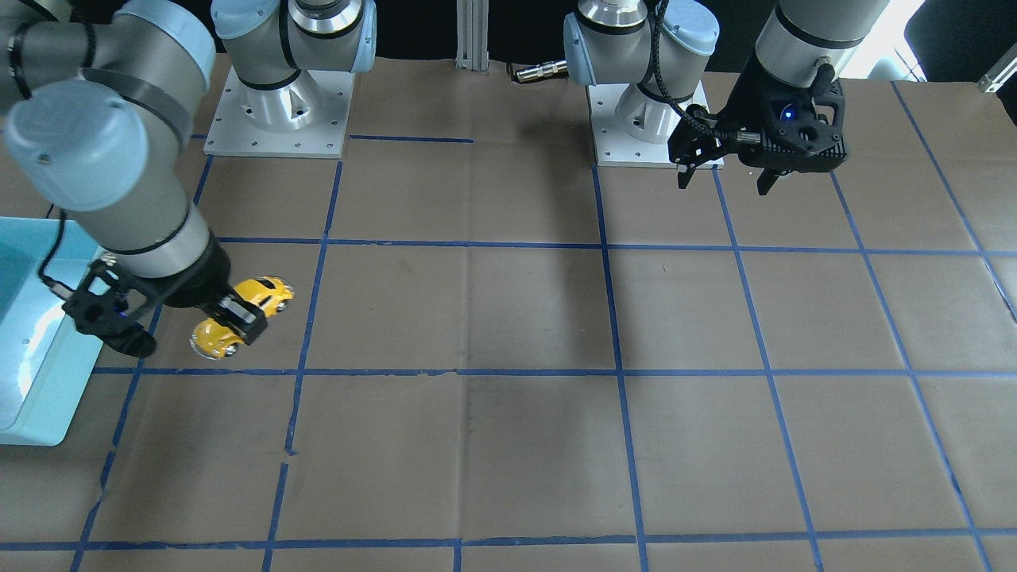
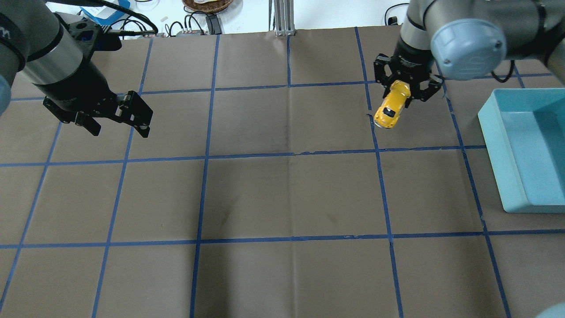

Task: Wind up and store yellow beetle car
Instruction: 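Carry the car with the right gripper over the light-blue bin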

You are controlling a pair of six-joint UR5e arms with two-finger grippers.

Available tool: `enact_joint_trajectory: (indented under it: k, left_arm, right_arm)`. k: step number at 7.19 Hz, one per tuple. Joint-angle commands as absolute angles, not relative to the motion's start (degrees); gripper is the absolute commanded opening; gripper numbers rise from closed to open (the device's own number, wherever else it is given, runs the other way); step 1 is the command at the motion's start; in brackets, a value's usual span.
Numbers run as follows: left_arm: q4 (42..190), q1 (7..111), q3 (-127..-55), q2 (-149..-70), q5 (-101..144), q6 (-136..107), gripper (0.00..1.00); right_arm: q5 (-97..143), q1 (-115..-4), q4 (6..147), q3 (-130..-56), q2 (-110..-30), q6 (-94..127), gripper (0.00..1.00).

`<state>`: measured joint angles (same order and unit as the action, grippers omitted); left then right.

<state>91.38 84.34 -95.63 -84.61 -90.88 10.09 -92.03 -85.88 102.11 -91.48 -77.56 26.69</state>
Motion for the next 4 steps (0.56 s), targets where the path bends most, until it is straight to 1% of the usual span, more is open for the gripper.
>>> enact_joint_trajectory:
  k: [1, 4]
  left_arm:
    - [91.3, 84.6, -95.4, -85.2, -90.4, 10.0, 1.00]
    - [91.3, 85.0, -95.4, -85.6, -90.2, 10.5, 1.00]
  right_arm:
    - [-95.5, -74.9, 101.2, -96.0, -82.1, 8.6, 0.10]
    - [-99.3, -61.8, 101.5, -97.1, -82.5, -12.4, 0.10]
